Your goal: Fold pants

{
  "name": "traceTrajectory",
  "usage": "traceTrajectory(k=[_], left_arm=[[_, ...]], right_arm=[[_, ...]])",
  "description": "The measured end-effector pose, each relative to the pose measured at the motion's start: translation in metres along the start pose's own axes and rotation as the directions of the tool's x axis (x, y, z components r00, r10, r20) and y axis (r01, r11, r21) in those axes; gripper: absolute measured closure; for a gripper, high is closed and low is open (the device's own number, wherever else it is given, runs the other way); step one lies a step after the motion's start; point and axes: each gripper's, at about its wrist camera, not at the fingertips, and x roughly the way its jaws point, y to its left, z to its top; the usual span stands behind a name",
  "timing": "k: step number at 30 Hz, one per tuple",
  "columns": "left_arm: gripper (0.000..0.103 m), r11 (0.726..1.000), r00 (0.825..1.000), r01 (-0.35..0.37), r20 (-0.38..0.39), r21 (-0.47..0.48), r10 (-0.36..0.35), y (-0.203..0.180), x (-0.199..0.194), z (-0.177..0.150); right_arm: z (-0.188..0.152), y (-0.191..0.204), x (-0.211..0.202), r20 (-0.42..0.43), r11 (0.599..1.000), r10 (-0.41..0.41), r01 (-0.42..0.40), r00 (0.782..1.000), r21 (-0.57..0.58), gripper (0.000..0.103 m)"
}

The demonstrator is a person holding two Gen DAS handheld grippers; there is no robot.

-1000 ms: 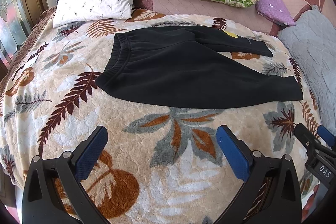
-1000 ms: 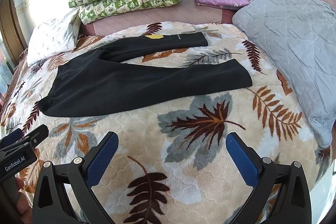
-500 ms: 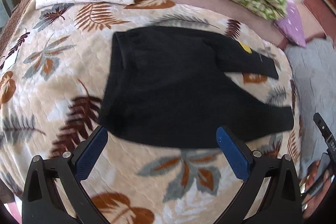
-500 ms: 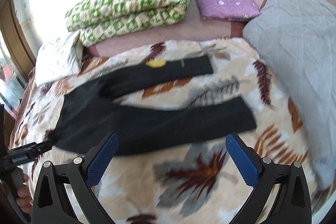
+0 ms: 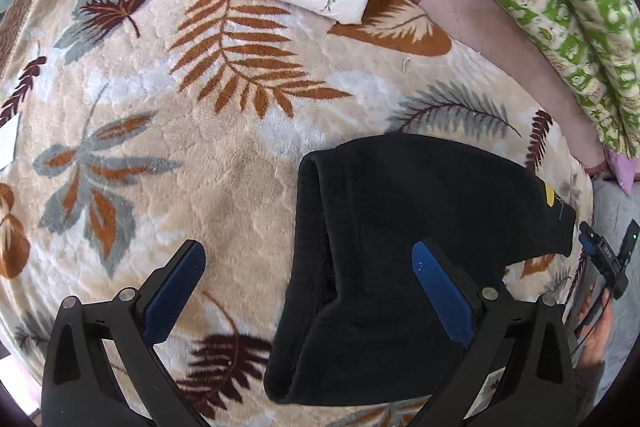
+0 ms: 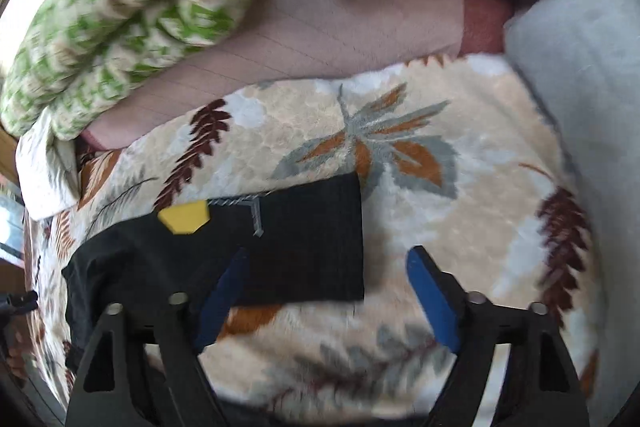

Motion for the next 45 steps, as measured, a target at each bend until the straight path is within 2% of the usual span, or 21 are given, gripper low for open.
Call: traceTrajectory(k=[4, 6, 8, 9, 11, 13, 15, 17, 23, 25, 26, 27, 28, 31, 34, 37, 40, 42, 45], left_arm=[[0.000, 0.999, 0.999, 0.023, -0.034, -0.036, -0.024, 0.001, 0.018, 0.013], [0.000, 0.998, 0.998, 0.042, -0.042, -0.053, -0.045, 0.002, 0.025, 0.019], [0.000, 0.997, 0.997, 0.053, -0.053, -0.061, -0.056, 0.000, 0.032, 0.024], [0.000, 0.996, 0.997, 0.057, -0.053, -0.063, -0.060, 0.000, 0.034, 0.026], [0.000, 0.995, 0.996, 0.067, -0.056, -0.070, -0.071, -0.001, 0.039, 0.031], [0.000, 0.993, 0.994, 0.083, -0.067, -0.083, -0.089, -0.001, 0.045, 0.037], [0.000, 0.991, 0.994, 0.082, -0.069, -0.106, -0.089, 0.002, 0.049, 0.041], [0.000, 0.986, 0.989, 0.114, -0.080, -0.120, -0.124, 0.003, 0.054, 0.044], [0.002, 0.982, 0.985, 0.148, -0.073, -0.115, -0.157, -0.002, 0.061, 0.058], [0.029, 0.987, 0.986, 0.148, -0.065, -0.065, -0.152, -0.012, 0.060, 0.062], [0.039, 0.988, 0.986, 0.151, -0.070, -0.039, -0.154, -0.015, 0.059, 0.061], [0.052, 0.990, 0.988, 0.137, -0.074, -0.023, -0.138, -0.015, 0.060, 0.061], [0.060, 0.994, 0.992, 0.106, -0.072, -0.005, -0.106, -0.016, 0.060, 0.060], [0.063, 0.994, 0.992, 0.107, -0.074, 0.018, -0.105, -0.015, 0.058, 0.053], [0.072, 0.994, 0.993, 0.109, -0.058, 0.030, -0.107, -0.016, 0.049, 0.056], [0.078, 0.995, 0.997, 0.075, -0.031, 0.059, -0.073, -0.024, 0.045, 0.051], [0.079, 0.995, 0.999, 0.030, 0.017, 0.099, -0.032, -0.031, 0.034, 0.041], [0.079, 0.989, 0.998, -0.024, 0.061, 0.147, 0.016, -0.039, 0.027, 0.034], [0.080, 0.969, 0.986, -0.125, 0.136, 0.212, 0.097, -0.054, 0.016, 0.022]], right_arm=[[0.018, -0.006, 0.034, -0.028, 0.999, 0.046, -0.046, 0.999, 0.002, 0.028], [0.023, -0.007, 0.041, -0.032, 0.996, 0.084, -0.084, 0.996, 0.009, 0.034], [0.024, -0.004, 0.047, -0.050, 0.993, 0.121, -0.121, 0.991, 0.006, 0.055], [0.024, -0.003, 0.050, -0.066, 0.993, 0.118, -0.118, 0.991, 0.000, 0.059], [0.023, 0.001, 0.050, -0.084, 0.996, 0.088, -0.090, 0.993, -0.025, 0.081], [0.023, 0.001, 0.047, -0.073, 0.994, 0.100, -0.102, 0.992, -0.027, 0.088], [0.022, -0.004, 0.044, -0.061, 0.995, 0.103, -0.104, 0.993, -0.009, 0.088], [0.021, -0.005, 0.043, -0.064, 0.996, 0.092, -0.093, 0.994, -0.011, 0.088], [0.021, -0.007, 0.048, -0.067, 0.997, 0.072, -0.072, 0.995, 0.005, 0.085], [0.020, -0.007, 0.047, -0.067, 0.998, 0.068, -0.067, 0.995, 0.010, 0.085], [0.019, -0.006, 0.048, -0.067, 0.998, 0.064, -0.063, 0.996, 0.005, 0.084], [0.019, -0.005, 0.048, -0.067, 0.998, 0.060, -0.060, 0.996, -0.001, 0.084], [0.020, -0.005, 0.048, -0.068, 0.998, 0.057, -0.057, 0.996, -0.005, 0.085], [0.020, -0.004, 0.049, -0.068, 0.999, 0.052, -0.053, 0.996, -0.007, 0.084], [0.020, -0.002, 0.050, -0.067, 0.999, 0.048, -0.049, 0.997, -0.008, 0.084], [0.020, -0.001, 0.049, -0.067, 0.999, 0.044, -0.045, 0.997, -0.014, 0.086], [0.019, -0.001, 0.046, -0.060, 0.999, 0.027, -0.030, 0.998, -0.034, 0.088], [0.018, -0.002, 0.039, -0.049, 0.998, 0.025, -0.027, 0.998, -0.054, 0.090], [0.017, 0.000, 0.025, -0.019, 0.995, 0.021, -0.022, 1.000, -0.098, 0.093]])
